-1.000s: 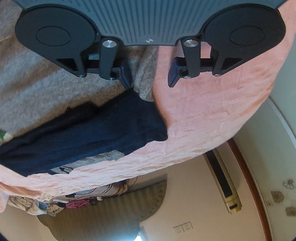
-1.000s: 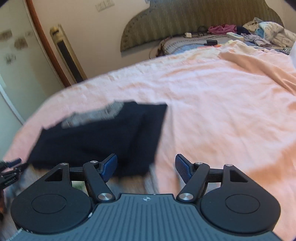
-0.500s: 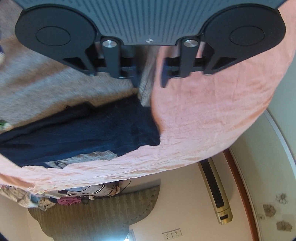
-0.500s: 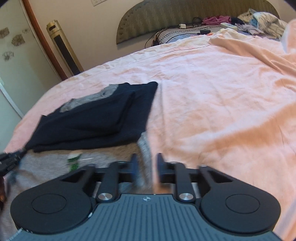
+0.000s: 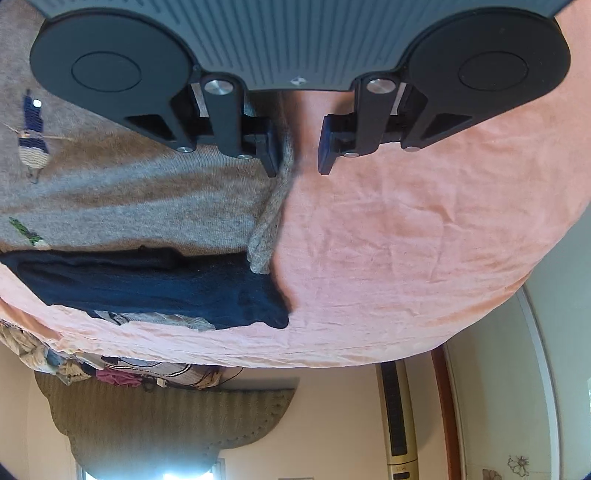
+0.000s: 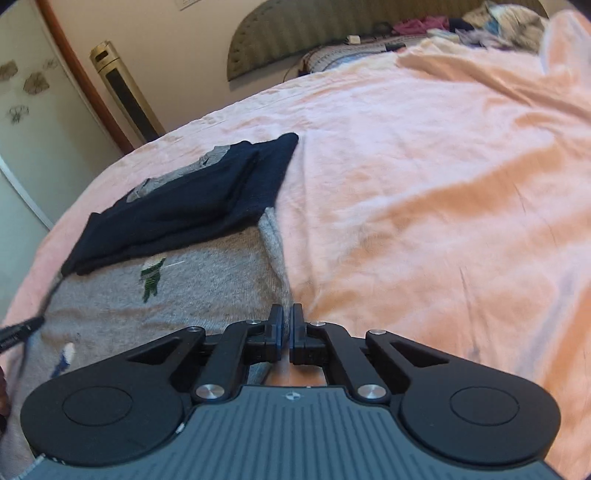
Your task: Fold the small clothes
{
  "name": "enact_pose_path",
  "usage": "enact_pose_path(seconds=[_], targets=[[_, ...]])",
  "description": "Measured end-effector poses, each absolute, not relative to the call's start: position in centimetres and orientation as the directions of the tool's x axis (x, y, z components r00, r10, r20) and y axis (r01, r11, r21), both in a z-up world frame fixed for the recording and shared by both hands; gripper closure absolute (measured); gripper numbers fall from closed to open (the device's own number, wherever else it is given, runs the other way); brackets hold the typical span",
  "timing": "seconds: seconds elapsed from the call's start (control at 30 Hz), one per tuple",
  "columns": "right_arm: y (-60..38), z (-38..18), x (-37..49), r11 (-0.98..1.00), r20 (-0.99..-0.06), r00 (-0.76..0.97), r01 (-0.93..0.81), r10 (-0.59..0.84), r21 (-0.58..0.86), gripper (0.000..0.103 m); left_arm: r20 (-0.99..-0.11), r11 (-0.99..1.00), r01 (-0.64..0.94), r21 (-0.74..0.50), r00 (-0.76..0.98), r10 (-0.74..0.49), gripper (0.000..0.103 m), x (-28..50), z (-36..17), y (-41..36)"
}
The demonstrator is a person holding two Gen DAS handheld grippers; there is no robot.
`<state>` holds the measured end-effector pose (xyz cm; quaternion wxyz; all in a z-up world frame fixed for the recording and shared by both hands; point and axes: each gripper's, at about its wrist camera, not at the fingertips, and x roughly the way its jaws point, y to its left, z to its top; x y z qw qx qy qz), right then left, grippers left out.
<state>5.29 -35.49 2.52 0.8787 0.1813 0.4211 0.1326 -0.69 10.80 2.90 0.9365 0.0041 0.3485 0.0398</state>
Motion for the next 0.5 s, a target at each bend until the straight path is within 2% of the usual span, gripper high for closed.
enact_pose_path(seconds=[0.03, 0.1, 0.13, 0.17, 0.23, 0.33, 0.37, 0.4, 0.43, 0.47, 0.5], targets=[[-35.6, 2.7, 4.6, 0.879, -0.684, 0.598, -0.075, 0.418, 0.471, 0.076, -0.662, 0.997, -0.07, -0.011, 0.748, 0.045, 0.079, -1.4, 3.2, 11.0], [-36.2, 3.0, 3.0, 0.824, -0.642, 0.583, -0.086, 0.497, 0.56, 0.034, -0.677, 0.986, -0.061, -0.153, 0.734, -0.059, 0.072, -3.1, 3.4, 11.9], [-36.5, 3.1, 2.3, 0.792, -0.617, 0.576, -0.091, 0.536, 0.603, 0.028, -0.679, 0.972, -0.061, -0.226, 0.726, -0.112, 0.061, -3.9, 3.3, 12.4], [-37.0, 2.9, 1.8, 0.765, -0.605, 0.56, -0.082, 0.566, 0.639, 0.027, -0.671, 0.951, -0.06, -0.304, 0.722, -0.169, 0.05, -4.7, 3.1, 13.0], [-37.8, 2.3, 1.4, 0.727, -0.594, 0.536, -0.056, 0.601, 0.685, 0.027, -0.651, 0.913, -0.069, -0.402, 0.723, -0.232, 0.047, -6.0, 2.9, 13.9], [-38.1, 1.6, 1.9, 0.667, -0.557, 0.522, -0.032, 0.646, 0.744, 0.033, -0.619, 0.842, -0.089, -0.532, 0.72, -0.315, 0.047, -6.3, 2.4, 14.7], [-37.7, 1.3, 2.4, 0.653, -0.553, 0.498, -0.036, 0.668, 0.756, 0.047, -0.607, 0.82, -0.09, -0.566, 0.719, -0.34, 0.048, -6.0, 2.1, 14.8], [-37.1, 0.9, 2.9, 0.657, -0.565, 0.47, -0.043, 0.678, 0.753, 0.066, -0.598, 0.807, -0.086, -0.584, 0.718, -0.357, 0.048, -5.6, 1.9, 14.8], [-36.4, 0.5, 3.3, 0.674, -0.582, 0.457, -0.054, 0.673, 0.737, 0.076, -0.596, 0.804, -0.087, -0.588, 0.718, -0.359, 0.05, -5.3, 1.8, 14.8], [-36.0, 0.2, 3.6, 0.688, -0.6, 0.445, -0.053, 0.665, 0.723, 0.095, -0.605, 0.805, -0.096, -0.585, 0.712, -0.355, 0.072, -5.0, 1.7, 14.7], [-36.0, 0.2, 3.8, 0.687, -0.596, 0.449, -0.055, 0.665, 0.725, 0.095, -0.627, 0.81, -0.111, -0.576, 0.695, -0.351, 0.087, -4.5, 1.6, 14.8]])
